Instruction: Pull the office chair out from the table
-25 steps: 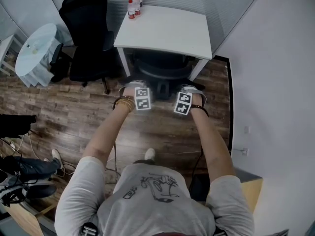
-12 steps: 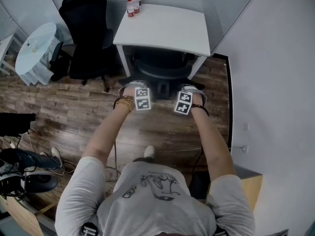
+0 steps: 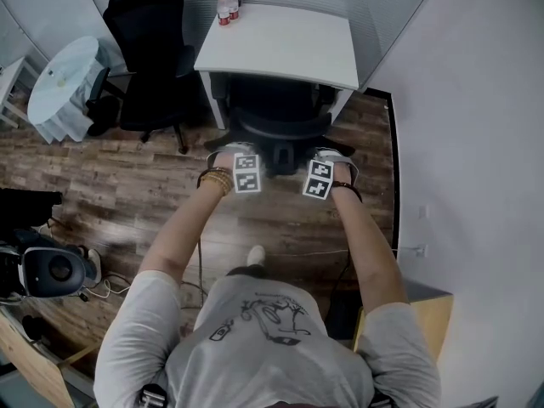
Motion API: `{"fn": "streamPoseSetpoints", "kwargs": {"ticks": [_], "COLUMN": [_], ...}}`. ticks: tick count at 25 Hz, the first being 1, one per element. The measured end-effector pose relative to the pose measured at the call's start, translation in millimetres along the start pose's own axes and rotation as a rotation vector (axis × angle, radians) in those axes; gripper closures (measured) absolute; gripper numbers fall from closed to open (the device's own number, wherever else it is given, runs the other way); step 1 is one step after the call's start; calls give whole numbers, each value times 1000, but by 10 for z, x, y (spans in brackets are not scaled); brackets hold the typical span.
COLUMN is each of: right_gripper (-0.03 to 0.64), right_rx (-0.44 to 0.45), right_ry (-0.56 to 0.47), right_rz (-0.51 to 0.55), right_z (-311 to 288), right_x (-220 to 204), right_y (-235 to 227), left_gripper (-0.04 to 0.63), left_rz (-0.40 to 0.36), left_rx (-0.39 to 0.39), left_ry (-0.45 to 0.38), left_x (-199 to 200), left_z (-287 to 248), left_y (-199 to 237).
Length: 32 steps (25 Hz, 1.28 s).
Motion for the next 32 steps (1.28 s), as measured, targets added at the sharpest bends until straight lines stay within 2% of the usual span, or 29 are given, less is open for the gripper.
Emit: {"fn": "streamPoseSetpoints", "kwargs": {"ticks": [11,32], "right_gripper": [518,518], "right_rx": [9,4], "right_ry": [-14,-32], "right_rz": [8,20], "right_z": [199,746], "right_x": [87,-78], "right_y": [689,2173], "left_gripper": [509,509], "left_rz": [0,6], "left_rx": [0,8], "left_ry": [66,100], "left_x": [41,525], "left_z": [294,917], "left_y": [-631,-2051]}}
Point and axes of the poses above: the fingertips, and each gripper's own axes: z backward along the fingers, y to its left, x out of its top, the point moved 3 cm from there along z, backward along the fingers, and after that the axes turned 7 degrees about x, right-handed, at the moved point
